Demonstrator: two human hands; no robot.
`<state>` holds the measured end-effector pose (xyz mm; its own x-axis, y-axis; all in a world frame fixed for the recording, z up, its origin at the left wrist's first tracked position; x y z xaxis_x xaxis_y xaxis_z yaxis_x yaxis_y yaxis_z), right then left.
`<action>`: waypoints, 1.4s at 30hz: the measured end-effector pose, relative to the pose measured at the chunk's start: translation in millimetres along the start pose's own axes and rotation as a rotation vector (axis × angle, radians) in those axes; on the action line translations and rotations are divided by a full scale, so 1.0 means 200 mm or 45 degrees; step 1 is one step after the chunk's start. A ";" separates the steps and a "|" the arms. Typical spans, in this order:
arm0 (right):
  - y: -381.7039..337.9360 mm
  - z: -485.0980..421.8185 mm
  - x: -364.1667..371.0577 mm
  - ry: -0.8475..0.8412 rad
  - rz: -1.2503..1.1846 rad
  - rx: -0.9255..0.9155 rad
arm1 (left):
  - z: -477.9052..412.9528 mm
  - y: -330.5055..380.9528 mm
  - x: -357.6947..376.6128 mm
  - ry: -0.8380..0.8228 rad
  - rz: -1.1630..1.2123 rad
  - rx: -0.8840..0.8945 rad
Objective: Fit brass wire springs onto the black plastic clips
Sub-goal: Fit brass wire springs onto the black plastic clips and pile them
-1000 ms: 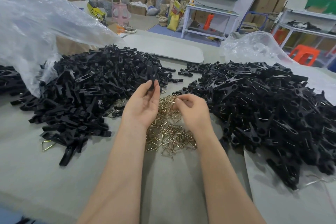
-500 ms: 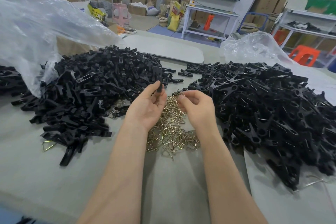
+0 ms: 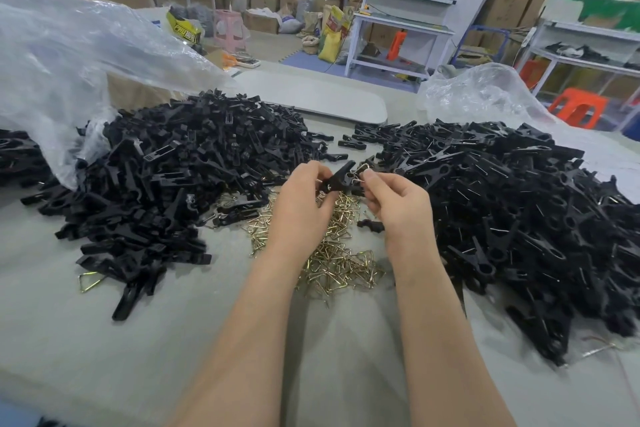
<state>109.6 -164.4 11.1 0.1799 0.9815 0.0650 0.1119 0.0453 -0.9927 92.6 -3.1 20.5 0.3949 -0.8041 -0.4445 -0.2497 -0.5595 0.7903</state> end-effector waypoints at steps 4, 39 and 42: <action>-0.01 0.00 0.01 -0.009 0.078 -0.041 | 0.01 0.03 0.01 -0.013 -0.015 0.071; 0.18 0.17 0.32 -0.880 -0.852 0.657 | 0.06 0.17 0.07 -0.465 0.507 0.088; 0.18 0.18 0.32 -0.871 -0.865 0.660 | 0.06 0.17 0.07 -0.472 0.566 0.068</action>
<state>89.9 -92.6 -23.7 -0.3628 0.6104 0.7041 -0.4710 0.5318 -0.7037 78.7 -36.0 36.8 -0.0914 -0.9754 -0.2004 -0.3689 -0.1538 0.9167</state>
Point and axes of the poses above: each hand's wrist, its own z-axis away from the middle knuckle, its own x-axis out of the palm, y = z × x, the point moved 10 cm from there along -z, towards the middle knuckle
